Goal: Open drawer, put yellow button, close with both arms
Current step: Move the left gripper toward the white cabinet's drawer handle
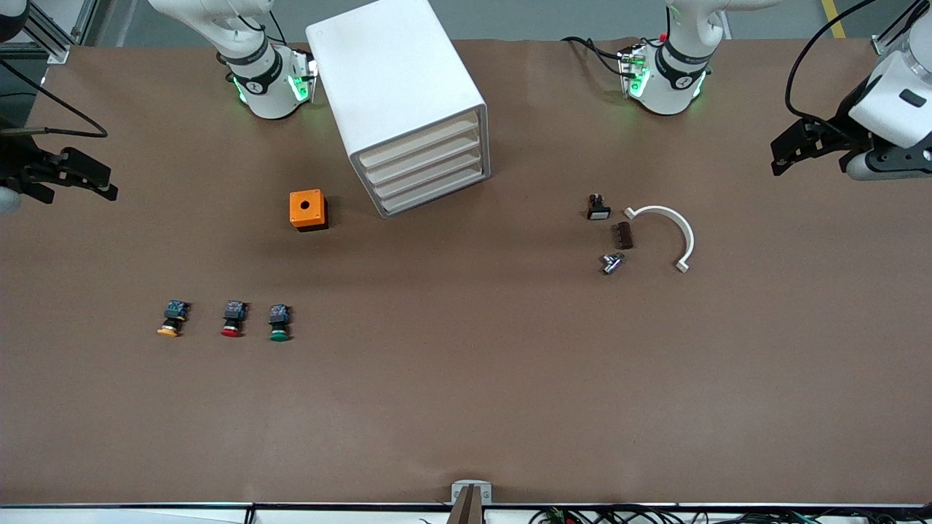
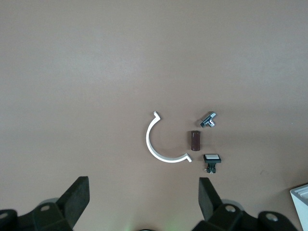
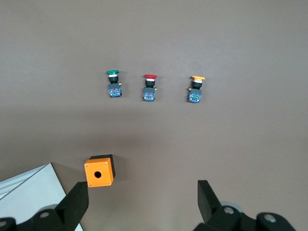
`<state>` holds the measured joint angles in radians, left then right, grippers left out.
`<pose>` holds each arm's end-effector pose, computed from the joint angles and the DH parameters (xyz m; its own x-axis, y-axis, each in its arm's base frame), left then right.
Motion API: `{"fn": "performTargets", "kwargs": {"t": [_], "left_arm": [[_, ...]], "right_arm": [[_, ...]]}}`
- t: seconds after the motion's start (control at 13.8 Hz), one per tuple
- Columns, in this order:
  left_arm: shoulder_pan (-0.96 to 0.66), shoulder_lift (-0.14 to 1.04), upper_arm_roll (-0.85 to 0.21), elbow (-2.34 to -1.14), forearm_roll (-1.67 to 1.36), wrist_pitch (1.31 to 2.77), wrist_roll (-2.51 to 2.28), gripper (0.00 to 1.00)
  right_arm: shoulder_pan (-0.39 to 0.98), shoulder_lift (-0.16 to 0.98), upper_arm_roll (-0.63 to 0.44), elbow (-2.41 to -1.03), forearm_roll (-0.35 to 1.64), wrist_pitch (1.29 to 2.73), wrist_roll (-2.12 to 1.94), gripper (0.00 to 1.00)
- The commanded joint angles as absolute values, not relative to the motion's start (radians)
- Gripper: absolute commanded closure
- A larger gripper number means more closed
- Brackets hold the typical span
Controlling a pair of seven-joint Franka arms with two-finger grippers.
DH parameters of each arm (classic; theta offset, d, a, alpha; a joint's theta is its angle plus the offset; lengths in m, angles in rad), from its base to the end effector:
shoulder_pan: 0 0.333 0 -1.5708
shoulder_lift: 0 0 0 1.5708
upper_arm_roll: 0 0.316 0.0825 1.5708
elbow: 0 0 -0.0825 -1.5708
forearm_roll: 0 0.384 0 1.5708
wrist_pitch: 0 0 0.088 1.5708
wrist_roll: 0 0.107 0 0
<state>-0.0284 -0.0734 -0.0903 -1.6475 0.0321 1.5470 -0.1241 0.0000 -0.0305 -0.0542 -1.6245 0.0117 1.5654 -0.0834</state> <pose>0.5250 -0.0609 0.6260 0.9997 0.0065 -0.0224 0.0056 -0.9991 -0.0418 0.5428 -0.0286 0.6154 0.9992 0.0293 -0.0274 0.0289 -0.9995 -0.0157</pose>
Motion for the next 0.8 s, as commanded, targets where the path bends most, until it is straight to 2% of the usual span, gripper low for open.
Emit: {"fn": "performTargets", "kwargs": {"t": [0.0, 0.44, 0.73], "left_arm": [[-0.029, -0.008, -0.092, -1.589, 0.052, 1.522, -0.126, 0.0], [-0.051, 0.139, -0.106, -1.589, 0.025, 1.607, -0.337, 0.0], [-0.132, 0.241, -0.129, -1.586, 0.017, 1.669, -0.66, 0.0]], "right_arm": [[0.003, -0.061, -0.061, -1.654, 0.012, 1.566, -0.095, 0.0], [0.003, -0.077, -0.063, -1.675, 0.008, 1.575, -0.097, 0.0], [0.0, -0.069, -0.063, -1.66, 0.009, 1.571, -0.086, 0.0]]}}
